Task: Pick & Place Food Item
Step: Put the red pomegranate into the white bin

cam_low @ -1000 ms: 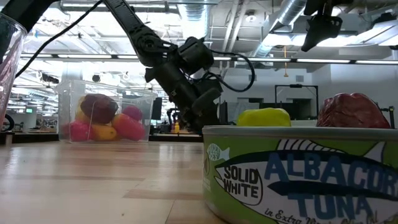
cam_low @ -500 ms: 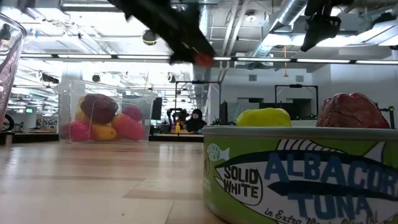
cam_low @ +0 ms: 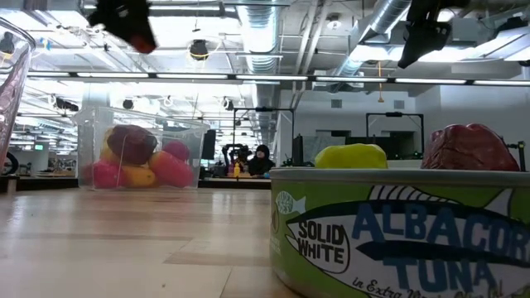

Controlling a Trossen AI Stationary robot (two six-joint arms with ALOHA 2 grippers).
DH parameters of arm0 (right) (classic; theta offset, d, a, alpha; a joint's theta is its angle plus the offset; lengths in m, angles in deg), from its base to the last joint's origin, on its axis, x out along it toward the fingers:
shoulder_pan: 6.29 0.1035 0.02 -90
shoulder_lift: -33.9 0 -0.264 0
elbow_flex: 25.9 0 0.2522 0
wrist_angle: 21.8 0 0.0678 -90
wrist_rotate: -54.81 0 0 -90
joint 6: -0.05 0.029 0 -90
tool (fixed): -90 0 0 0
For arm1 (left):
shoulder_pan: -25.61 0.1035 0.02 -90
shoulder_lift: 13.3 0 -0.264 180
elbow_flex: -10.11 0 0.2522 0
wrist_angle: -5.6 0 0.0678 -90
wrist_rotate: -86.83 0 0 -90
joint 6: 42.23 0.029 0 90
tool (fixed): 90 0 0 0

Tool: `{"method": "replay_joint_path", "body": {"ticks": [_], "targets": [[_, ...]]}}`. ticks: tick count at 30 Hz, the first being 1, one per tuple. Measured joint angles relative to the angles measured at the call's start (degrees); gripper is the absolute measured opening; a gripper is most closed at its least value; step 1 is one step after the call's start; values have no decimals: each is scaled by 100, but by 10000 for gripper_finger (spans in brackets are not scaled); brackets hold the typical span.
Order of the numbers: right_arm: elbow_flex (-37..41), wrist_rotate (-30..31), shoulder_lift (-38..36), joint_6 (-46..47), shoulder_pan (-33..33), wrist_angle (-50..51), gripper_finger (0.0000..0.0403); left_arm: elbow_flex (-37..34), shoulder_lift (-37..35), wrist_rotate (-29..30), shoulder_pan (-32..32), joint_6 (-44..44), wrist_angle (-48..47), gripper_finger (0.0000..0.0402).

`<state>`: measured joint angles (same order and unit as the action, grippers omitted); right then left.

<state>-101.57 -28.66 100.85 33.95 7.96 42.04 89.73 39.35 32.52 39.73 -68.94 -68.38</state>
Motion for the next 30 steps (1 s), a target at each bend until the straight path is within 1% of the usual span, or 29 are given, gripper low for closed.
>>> {"method": "replay_joint_path", "body": {"ticks": [4,6,8,12,18,23,30], "targets": [[0,0,0,-5,-114,-13,384,0,-51,5,504,-511,-844,196],[0,-2,0,-33,-183,-21,384,-2,28,4,805,-673,-1255,197],[0,-6,0,-76,-225,-60,384,-3,144,-37,1084,-695,-1449,202],[0,-46,0,-154,-299,-189,384,-4,456,-353,1516,-343,-1434,206],[0,-47,0,-154,-317,-267,384,-4,1083,-460,1952,221,-1441,200],[0,-46,0,-152,-317,-261,384,-7,1539,-908,2176,576,-1454,206],[0,-48,0,-147,-315,-259,384,-7,1921,-922,2276,747,-1552,201]]}}
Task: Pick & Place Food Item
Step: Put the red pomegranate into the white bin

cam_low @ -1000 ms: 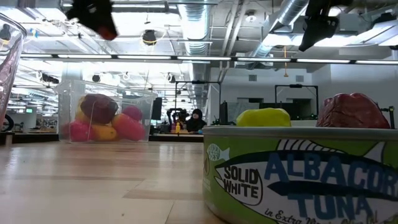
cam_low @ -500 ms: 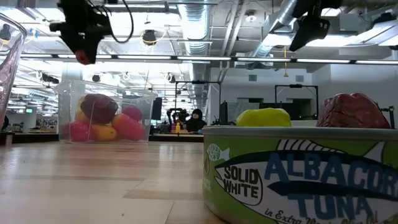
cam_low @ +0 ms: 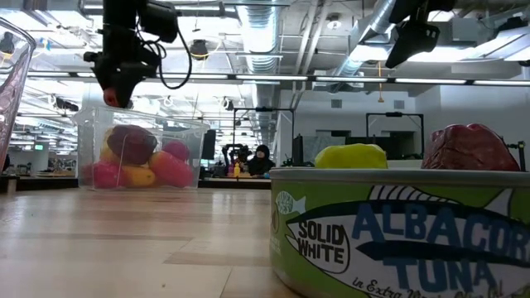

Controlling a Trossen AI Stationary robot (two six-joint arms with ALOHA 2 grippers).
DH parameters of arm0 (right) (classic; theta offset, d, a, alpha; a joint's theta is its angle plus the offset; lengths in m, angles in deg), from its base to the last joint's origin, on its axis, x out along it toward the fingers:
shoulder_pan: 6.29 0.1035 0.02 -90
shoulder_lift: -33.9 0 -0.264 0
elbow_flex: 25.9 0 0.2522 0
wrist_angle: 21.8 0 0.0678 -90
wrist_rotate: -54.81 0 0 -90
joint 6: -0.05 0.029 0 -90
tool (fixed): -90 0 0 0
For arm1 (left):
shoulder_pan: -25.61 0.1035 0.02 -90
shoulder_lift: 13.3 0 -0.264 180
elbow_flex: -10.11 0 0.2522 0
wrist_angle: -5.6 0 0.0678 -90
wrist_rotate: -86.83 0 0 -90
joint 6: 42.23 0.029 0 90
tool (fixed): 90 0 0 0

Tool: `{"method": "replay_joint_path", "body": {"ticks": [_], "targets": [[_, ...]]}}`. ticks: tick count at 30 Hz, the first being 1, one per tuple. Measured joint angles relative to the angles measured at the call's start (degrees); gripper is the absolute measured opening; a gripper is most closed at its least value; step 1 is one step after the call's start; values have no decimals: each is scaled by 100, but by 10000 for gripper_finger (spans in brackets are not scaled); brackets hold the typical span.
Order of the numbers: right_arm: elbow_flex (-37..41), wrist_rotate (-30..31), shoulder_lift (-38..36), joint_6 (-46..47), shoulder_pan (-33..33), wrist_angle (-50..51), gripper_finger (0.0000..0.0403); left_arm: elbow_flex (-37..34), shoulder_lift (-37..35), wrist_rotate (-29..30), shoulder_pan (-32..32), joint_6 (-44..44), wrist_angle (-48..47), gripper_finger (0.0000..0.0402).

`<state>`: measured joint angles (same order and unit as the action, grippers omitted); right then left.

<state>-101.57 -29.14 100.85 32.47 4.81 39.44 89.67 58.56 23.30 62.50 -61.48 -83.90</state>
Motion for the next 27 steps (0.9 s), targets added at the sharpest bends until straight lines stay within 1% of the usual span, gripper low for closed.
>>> {"method": "replay_joint_path", "body": {"ticks": [5,8,10,18,23,27], "targets": [[0,0,0,-20,0,2,384,0,48,-28,80,0,-161,205],[0,0,0,-74,2,2,384,0,48,-354,147,2,-142,210],[0,0,0,-91,2,4,384,0,48,-451,179,82,-141,210],[0,0,0,-140,2,4,384,0,70,-486,179,124,-287,204],[0,0,0,-153,2,4,384,0,70,-484,179,383,-286,215],[0,0,0,-153,2,4,384,0,70,-512,179,426,-287,230]]}}
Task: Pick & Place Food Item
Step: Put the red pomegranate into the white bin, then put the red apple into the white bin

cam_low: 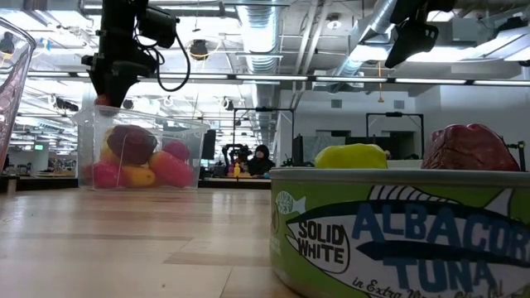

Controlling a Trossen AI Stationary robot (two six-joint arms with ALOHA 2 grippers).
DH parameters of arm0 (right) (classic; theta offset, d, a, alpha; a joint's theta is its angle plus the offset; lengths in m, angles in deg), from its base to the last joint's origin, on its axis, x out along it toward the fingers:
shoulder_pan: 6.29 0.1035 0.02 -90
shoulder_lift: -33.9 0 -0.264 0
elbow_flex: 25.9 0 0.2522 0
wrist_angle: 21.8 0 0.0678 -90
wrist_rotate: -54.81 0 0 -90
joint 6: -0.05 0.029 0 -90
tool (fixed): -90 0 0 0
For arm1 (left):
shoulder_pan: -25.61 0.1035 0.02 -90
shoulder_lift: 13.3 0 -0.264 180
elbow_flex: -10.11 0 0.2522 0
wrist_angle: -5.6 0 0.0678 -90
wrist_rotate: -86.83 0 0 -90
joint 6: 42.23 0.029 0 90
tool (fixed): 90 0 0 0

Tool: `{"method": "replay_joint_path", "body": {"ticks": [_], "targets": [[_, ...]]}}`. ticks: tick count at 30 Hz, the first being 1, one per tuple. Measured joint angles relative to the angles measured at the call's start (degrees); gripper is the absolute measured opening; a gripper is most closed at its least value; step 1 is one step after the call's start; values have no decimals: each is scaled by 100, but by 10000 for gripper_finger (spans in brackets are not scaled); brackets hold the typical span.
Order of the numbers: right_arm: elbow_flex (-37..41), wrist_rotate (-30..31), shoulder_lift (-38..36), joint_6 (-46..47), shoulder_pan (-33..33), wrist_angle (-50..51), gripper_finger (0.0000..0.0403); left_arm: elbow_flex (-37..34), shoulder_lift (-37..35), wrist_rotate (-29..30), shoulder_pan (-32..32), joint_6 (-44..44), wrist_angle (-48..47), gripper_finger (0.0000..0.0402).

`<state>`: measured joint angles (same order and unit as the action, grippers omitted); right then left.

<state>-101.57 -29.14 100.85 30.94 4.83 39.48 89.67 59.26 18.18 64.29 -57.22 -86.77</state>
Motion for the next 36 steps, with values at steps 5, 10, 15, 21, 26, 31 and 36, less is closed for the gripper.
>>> {"method": "replay_joint_path", "body": {"ticks": [5,10,15,21,26,31,36], "targets": [[0,-2,0,1,0,0,384,0,0,-58,-2,127,-2,258],[-2,-15,0,28,0,0,384,0,-36,-68,-4,127,14,292],[-2,-154,0,321,28,79,384,0,-380,-517,-129,105,366,311],[68,-170,130,703,474,144,384,0,-1136,-1699,-366,-378,1505,314],[508,-144,166,1214,998,-115,384,0,-1693,-1919,-737,-784,2704,315],[1252,37,177,1566,1437,-566,384,0,-2017,-1920,-1093,-843,3559,315],[2013,515,179,1521,1626,-1711,384,0,-2079,-1917,-1284,-952,3904,315]]}}
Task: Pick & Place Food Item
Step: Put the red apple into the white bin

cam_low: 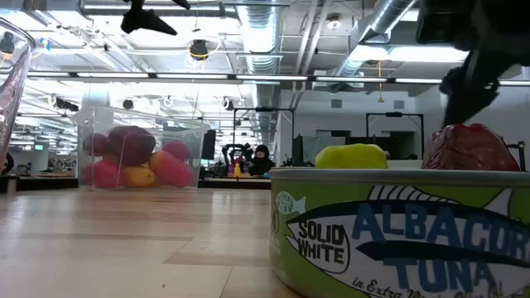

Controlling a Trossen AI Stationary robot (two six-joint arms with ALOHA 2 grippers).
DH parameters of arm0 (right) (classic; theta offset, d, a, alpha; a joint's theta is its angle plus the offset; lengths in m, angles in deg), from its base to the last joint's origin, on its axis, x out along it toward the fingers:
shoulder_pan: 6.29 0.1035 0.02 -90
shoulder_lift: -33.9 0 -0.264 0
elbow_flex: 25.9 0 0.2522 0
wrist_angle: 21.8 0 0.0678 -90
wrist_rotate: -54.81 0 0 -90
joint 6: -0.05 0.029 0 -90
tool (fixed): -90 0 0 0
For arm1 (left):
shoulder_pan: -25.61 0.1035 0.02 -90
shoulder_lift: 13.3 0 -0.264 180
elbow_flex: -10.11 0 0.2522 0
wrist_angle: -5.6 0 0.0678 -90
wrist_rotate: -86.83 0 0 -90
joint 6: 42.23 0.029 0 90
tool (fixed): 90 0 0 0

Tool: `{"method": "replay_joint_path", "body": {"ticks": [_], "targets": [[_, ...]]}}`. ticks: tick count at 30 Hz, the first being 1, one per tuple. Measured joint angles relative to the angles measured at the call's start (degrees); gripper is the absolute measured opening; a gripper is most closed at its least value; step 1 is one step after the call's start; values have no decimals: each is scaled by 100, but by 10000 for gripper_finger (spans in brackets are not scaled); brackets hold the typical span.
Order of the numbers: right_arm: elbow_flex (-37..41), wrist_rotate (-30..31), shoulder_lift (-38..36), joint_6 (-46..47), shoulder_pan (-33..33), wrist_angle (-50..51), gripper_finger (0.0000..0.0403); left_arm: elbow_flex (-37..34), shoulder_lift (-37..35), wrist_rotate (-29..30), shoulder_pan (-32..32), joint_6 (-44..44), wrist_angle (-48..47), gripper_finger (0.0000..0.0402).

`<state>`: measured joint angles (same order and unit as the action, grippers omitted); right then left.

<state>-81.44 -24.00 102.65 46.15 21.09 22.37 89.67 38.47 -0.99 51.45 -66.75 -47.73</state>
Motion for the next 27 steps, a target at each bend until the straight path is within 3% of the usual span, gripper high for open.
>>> {"method": "replay_joint_path", "body": {"ticks": [12,23,27], "targets": [[275,380,38,-891,16,-576,384,0,86,20,-41,-133,-5,315],[278,284,1280,-719,261,-1035,382,0,87,15,-39,-133,-5,315],[278,416,1366,-490,300,-1033,351,0,87,15,-39,-133,-5,315]]}}
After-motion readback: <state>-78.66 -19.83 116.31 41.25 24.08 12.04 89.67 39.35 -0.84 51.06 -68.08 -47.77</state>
